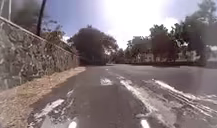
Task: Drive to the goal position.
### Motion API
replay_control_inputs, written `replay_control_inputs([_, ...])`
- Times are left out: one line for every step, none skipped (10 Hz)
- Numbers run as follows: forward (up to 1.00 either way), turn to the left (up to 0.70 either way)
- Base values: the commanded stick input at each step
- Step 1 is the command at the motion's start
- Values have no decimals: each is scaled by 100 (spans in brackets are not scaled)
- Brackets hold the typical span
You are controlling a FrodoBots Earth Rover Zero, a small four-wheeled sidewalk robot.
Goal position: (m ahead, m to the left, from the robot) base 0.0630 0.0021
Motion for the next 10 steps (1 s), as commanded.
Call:
replay_control_inputs([50,0])
replay_control_inputs([50,0])
replay_control_inputs([50,0])
replay_control_inputs([50,0])
replay_control_inputs([50,0])
replay_control_inputs([50,0])
replay_control_inputs([50,0])
replay_control_inputs([50,0])
replay_control_inputs([50,0])
replay_control_inputs([50,0])
